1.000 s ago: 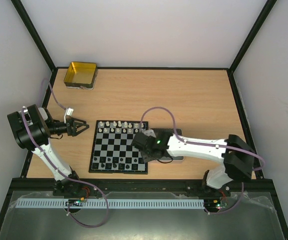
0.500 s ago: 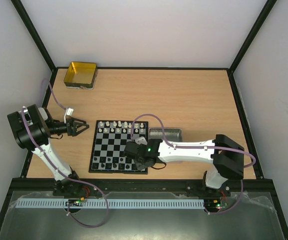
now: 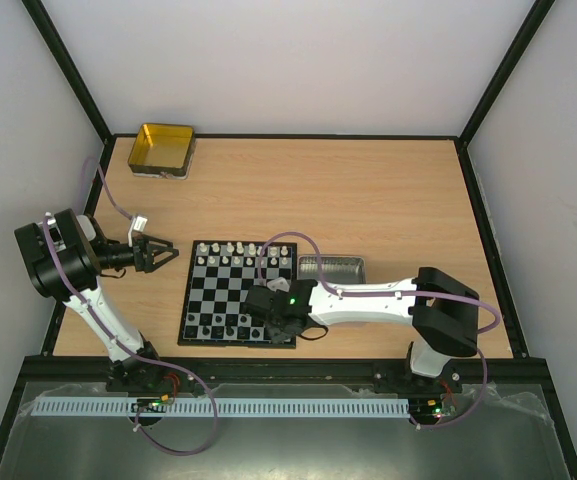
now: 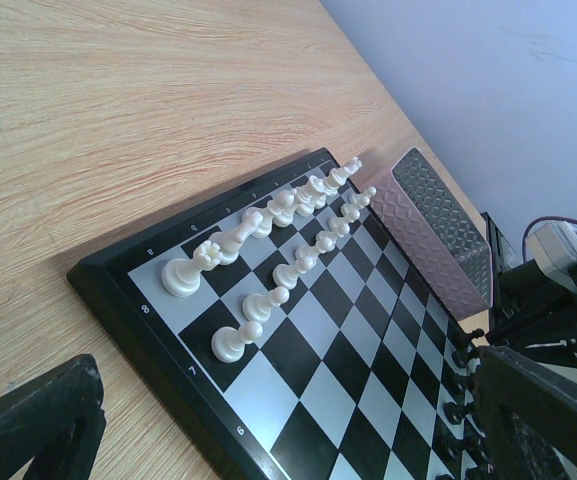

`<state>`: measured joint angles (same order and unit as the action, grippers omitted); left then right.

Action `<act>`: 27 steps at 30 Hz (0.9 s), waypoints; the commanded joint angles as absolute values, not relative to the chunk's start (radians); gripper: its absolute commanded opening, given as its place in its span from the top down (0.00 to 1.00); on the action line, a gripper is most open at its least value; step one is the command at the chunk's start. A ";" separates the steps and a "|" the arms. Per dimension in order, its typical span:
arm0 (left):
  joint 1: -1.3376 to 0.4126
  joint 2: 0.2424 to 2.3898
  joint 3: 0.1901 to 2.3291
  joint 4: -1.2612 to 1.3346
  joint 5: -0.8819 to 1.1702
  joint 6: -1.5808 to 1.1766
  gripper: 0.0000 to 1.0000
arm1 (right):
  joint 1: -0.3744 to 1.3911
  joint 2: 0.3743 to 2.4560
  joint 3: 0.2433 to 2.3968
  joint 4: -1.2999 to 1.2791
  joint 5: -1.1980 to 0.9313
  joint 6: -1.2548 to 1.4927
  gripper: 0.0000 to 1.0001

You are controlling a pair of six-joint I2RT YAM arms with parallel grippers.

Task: Set up the chess pieces on the board
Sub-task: Place the chess piece on the chessboard.

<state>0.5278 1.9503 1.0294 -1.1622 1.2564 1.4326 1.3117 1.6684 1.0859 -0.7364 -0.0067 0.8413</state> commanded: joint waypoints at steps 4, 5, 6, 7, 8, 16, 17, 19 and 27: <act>0.532 1.956 1.041 -1.166 1.289 1.474 0.00 | 1.319 1.680 1.088 -0.730 -0.008 0.838 0.98; 0.533 1.956 1.041 -1.166 1.289 1.475 0.00 | 1.319 1.682 1.087 -0.729 -0.010 0.836 0.98; 0.532 1.956 1.041 -1.166 1.290 1.476 0.00 | 1.319 1.683 1.087 -0.730 -0.013 0.837 0.98; 0.532 1.955 1.040 -1.165 1.290 1.475 0.00 | 1.319 1.685 1.087 -0.729 -0.016 0.835 0.98; 0.532 1.954 1.040 -1.164 1.289 1.476 0.00 | 1.318 1.687 1.087 -0.730 -0.019 0.835 0.98; 0.532 1.953 1.038 -1.164 1.290 1.477 0.00 | 1.319 1.695 1.083 -0.729 -0.031 0.838 0.98; 0.532 1.953 1.039 -1.165 1.289 1.477 0.00 | 1.319 1.696 1.082 -0.728 -0.031 0.838 0.98; 0.532 1.954 1.039 -1.166 1.289 1.477 0.00 | 1.319 1.696 1.081 -0.727 -0.035 0.838 0.98; 0.532 1.953 1.039 -1.166 1.289 1.478 0.00 | 1.319 1.700 1.080 -0.728 -0.043 0.840 0.98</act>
